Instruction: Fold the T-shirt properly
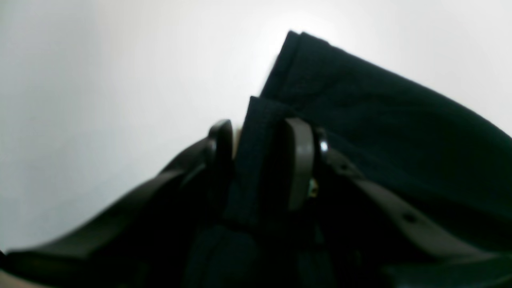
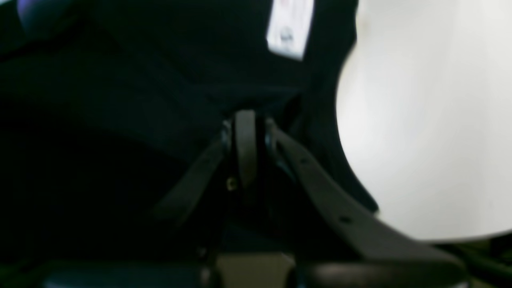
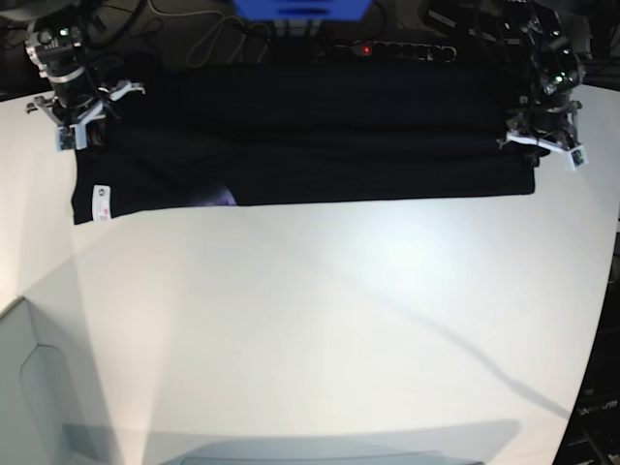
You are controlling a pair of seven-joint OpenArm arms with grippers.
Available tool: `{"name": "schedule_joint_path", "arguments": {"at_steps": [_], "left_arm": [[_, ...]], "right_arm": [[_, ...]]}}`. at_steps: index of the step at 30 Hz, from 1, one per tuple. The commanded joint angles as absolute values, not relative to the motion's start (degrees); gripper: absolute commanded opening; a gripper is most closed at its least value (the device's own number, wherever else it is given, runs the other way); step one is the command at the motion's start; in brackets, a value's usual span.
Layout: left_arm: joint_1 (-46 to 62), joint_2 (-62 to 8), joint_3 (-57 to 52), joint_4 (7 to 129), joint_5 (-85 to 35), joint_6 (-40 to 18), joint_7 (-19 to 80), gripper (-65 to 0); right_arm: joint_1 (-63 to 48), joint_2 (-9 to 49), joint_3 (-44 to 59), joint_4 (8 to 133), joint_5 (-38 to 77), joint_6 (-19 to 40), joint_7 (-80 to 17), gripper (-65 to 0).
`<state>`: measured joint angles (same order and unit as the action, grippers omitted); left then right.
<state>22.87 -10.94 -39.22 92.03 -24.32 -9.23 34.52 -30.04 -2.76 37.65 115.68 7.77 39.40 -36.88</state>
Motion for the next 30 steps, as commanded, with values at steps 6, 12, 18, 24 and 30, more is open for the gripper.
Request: {"name": "schedule_joint_path", "arguments": {"at_steps": [6, 12, 18, 24, 30], "left_arm": [[22.64, -11.91, -39.43, 94.64, -24.57, -9.27, 33.45, -44.2], [23.16, -11.56, -39.43, 98.33, -24.57, -9.27, 33.45, -44.2], [23.25, -11.56, -39.60, 98.07, -24.57, -9.27, 33.45, -44.2], [24.84, -11.56, -39.78, 98.15, -24.57, -9.27, 33.45, -44.2], [26.07, -11.56, -39.87, 98.15, -24.57, -9.27, 33.45, -44.2]], "right_arm": [[-35.65, -2.42, 37.67, 116.70, 8.31, 40.00, -35.65, -65.0], [-36.97, -2.42, 37.85, 116.70, 8.22, 40.00, -35.65, -65.0], [-34.07, -2.24, 38.29, 116.62, 8.13, 40.00, -35.65, -65.0], [-27.82, -2.07, 38.81, 116.18, 7.96, 40.00, -36.09, -65.0], [-23.69, -1.36, 38.81, 113.71, 7.96, 40.00, -36.00, -65.0]]}}
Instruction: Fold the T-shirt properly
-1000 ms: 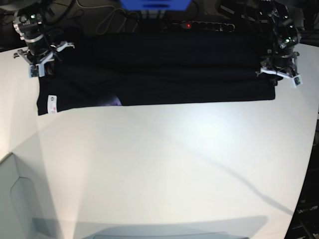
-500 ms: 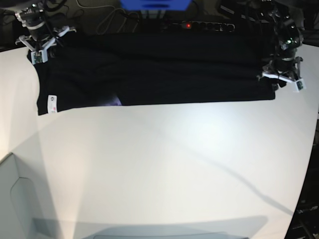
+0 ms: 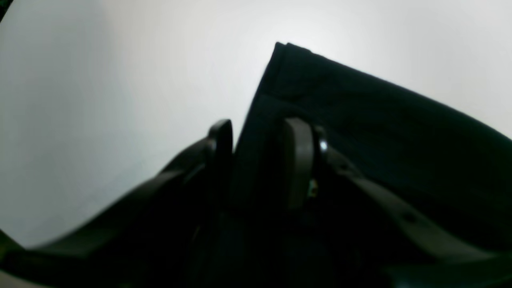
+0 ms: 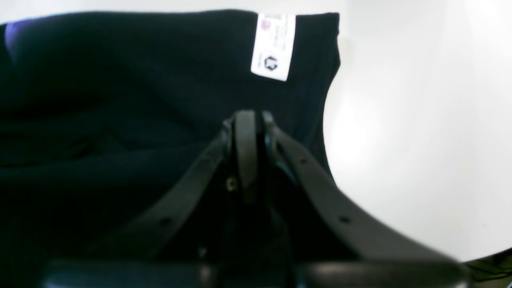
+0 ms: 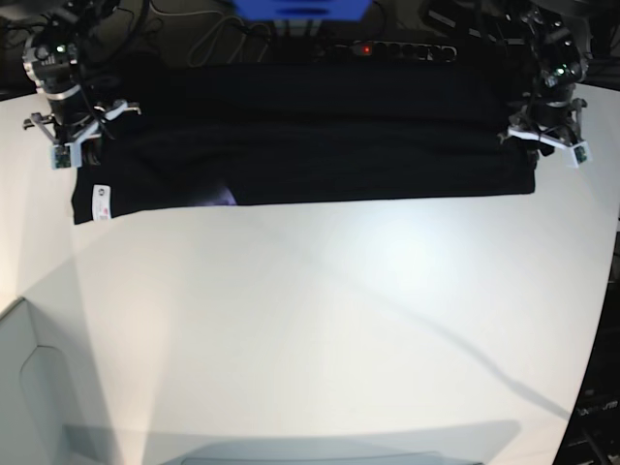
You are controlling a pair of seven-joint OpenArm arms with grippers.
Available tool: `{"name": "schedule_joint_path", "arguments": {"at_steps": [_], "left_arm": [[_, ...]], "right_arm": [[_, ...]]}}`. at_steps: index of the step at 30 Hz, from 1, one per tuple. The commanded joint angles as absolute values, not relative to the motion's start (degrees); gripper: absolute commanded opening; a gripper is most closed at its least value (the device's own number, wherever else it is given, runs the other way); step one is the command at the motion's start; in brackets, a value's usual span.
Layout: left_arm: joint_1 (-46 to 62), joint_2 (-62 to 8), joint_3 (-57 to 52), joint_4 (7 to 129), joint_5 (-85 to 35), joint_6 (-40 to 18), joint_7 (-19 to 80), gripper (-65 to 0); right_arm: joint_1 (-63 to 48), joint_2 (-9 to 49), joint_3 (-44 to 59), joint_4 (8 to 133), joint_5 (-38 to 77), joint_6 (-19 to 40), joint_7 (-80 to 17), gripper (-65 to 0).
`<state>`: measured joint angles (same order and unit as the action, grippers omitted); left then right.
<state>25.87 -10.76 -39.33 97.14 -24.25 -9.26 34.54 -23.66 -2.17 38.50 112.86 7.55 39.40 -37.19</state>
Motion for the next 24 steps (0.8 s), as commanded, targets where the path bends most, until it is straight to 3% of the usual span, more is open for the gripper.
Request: {"name": "schedule_joint_path", "arguments": {"at_steps": [1, 12, 24], "left_arm": [[26.15, -11.65, -39.87, 98.15, -24.57, -9.27, 33.45, -44.2], [27.74, -12.00, -41.36, 98.15, -24.57, -9.27, 33.45, -44.2], [28.00, -12.18, -41.54, 98.51, -24.57, -9.27, 37.67, -44.1]], "right_arm": [[-23.25, -0.92, 38.81, 112.66, 7.96, 40.00, -36.00, -65.0], [-22.64, 0.66, 44.09, 108.97, 7.96, 40.00, -36.09, -65.0], [-23.52, -0.31, 42.33, 105.89, 4.44, 40.00, -36.09, -65.0]]}}
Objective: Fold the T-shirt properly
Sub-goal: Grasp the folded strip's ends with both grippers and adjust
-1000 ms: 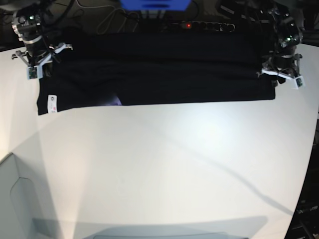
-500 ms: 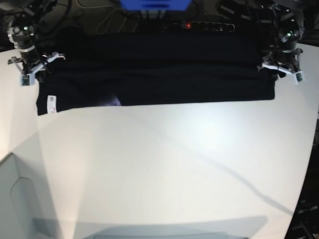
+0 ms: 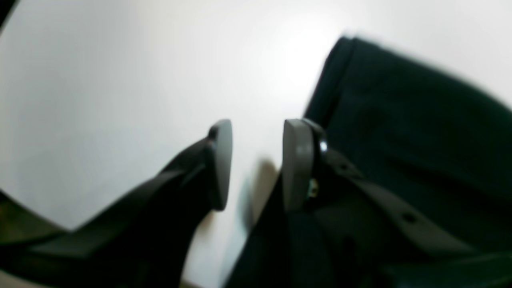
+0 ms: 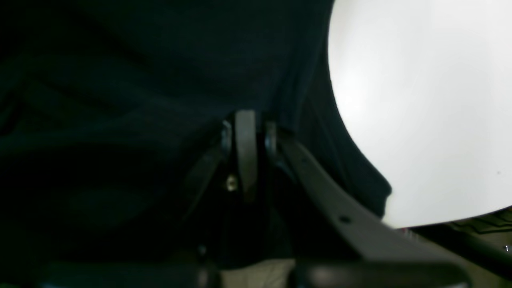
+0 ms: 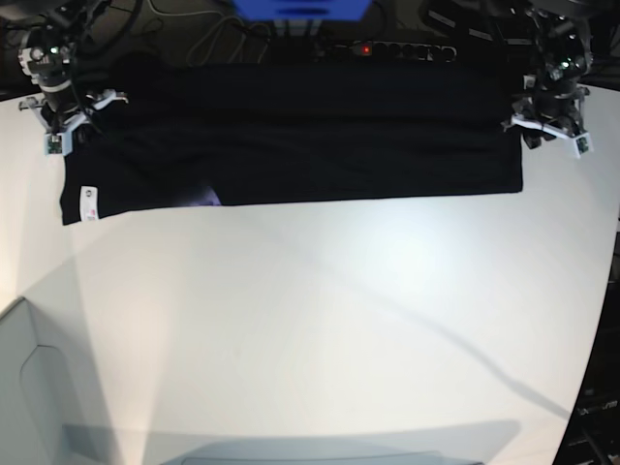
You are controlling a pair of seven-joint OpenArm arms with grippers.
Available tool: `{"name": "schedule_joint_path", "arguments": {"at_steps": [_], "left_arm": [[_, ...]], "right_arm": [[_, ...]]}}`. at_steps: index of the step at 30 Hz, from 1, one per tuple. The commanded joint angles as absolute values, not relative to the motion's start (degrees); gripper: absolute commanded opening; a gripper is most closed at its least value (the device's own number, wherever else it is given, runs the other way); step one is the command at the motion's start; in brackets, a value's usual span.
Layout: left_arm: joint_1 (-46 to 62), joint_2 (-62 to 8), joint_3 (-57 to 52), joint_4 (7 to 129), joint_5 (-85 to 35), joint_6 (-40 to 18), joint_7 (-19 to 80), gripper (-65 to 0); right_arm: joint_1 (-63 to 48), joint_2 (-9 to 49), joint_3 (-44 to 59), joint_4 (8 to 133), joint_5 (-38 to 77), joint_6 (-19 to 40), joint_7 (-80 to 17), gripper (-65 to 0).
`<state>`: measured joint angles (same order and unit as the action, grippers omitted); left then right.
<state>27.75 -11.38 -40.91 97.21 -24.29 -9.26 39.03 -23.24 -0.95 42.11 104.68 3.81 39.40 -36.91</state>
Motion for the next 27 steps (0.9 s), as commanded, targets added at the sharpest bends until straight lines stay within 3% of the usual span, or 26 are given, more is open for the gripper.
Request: {"name": "schedule_joint_path", "arguments": {"at_steps": [1, 6, 13, 22, 27], "left_arm": [[28.00, -12.26, -41.63, 98.95, -24.57, -9.36, 38.11, -44.1], [29.14, -12.35, -45.67, 102.64, -28.18, -13.58, 38.99, -41.6], [30.46, -12.35, -49.54, 105.80, -32.31, -17.01, 44.18, -22.9], [30.46, -12.35, -49.98, 105.45, -32.22, -17.45, 43.91, -20.9], [30.37, -12.35, -50.07, 105.45, -32.22, -17.45, 43.82, -20.8]], "right_arm": [[-23.43, -0.31, 42.77, 106.15, 4.44, 40.00, -36.09, -65.0], [-23.08, -0.84, 44.97, 109.14, 4.62, 40.00, -36.09, -65.0], [-23.43, -1.63, 44.88, 111.87, 4.53, 40.00, -36.18, -64.5], [-23.69, -1.63, 44.88, 111.60, 4.44, 40.00, -40.31, -40.4], [-23.34, -1.71, 48.40, 111.87, 4.44, 40.00, -39.96, -39.6]]}}
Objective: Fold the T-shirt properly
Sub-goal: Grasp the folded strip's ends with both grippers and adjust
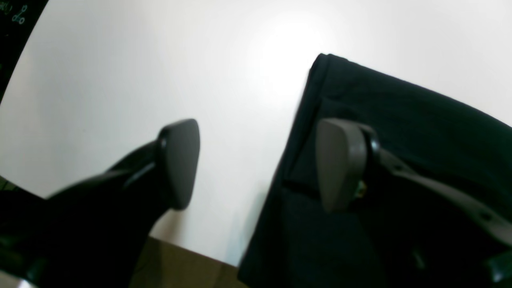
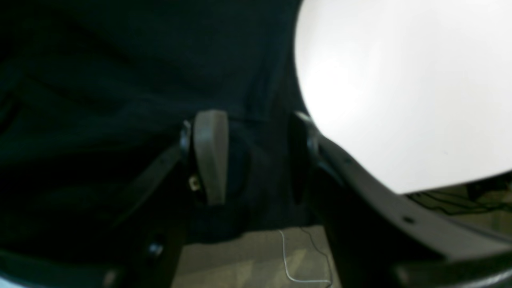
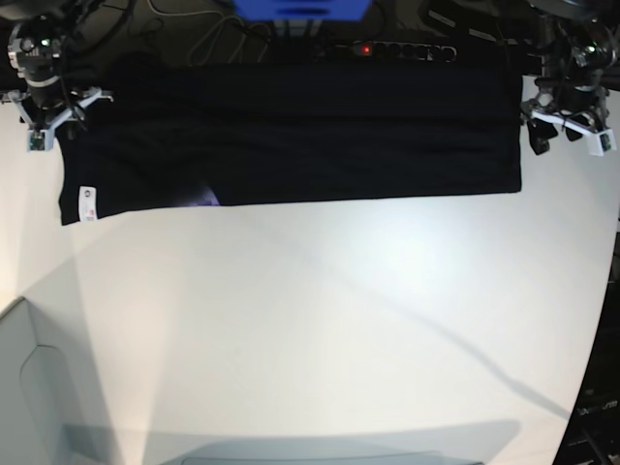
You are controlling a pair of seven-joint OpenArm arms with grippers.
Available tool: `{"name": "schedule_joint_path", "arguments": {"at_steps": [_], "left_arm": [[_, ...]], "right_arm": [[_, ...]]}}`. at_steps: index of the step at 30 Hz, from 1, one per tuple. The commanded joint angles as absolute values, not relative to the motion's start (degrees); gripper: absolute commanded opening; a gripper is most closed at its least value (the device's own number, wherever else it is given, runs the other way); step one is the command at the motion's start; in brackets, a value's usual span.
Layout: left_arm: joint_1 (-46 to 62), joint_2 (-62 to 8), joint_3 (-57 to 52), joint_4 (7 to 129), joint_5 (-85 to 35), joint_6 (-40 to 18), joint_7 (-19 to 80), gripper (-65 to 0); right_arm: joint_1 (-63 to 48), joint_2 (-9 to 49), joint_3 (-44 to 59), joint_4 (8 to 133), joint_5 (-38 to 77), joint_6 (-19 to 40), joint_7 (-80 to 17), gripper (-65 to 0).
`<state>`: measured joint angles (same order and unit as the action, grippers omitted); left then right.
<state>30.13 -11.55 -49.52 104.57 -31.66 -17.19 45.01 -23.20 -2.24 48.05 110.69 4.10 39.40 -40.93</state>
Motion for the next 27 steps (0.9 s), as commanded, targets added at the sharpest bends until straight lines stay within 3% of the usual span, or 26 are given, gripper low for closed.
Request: {"name": "schedule_joint_path", "arguments": {"at_steps": [1, 5, 14, 20, 27], "left_arm": [[30.37, -12.35, -50.07, 105.36, -32.22, -17.45, 43.82, -20.8], [30.02, -12.35, -49.63, 104.31, -31.96, -17.45, 43.82, -20.7], [30.02, -12.35, -46.11, 98.77, -32.22, -17.45, 43.82, -20.7], [29.85, -12.35, -43.47, 95.96, -32.22, -17.36, 43.74, -20.7], [29.05, -12.26, -39.43, 95.87, -31.69, -17.36, 43.74, -21.0]], "right_arm": [[-23.25, -1.80, 49.71, 111.87, 4.79, 40.00, -39.87, -39.6], [-21.32, -2.51, 52.26, 111.96, 4.79, 40.00, -40.31, -39.2], [-22.37, -7.43, 45.85, 111.52, 4.53, 40.00, -40.31, -39.2], [-23.43, -7.43, 39.16, 109.76, 4.44, 40.00, -39.96, -39.2], [-21.85, -6.29, 38.20, 102.99, 4.44, 40.00, -39.78, -39.4]]}}
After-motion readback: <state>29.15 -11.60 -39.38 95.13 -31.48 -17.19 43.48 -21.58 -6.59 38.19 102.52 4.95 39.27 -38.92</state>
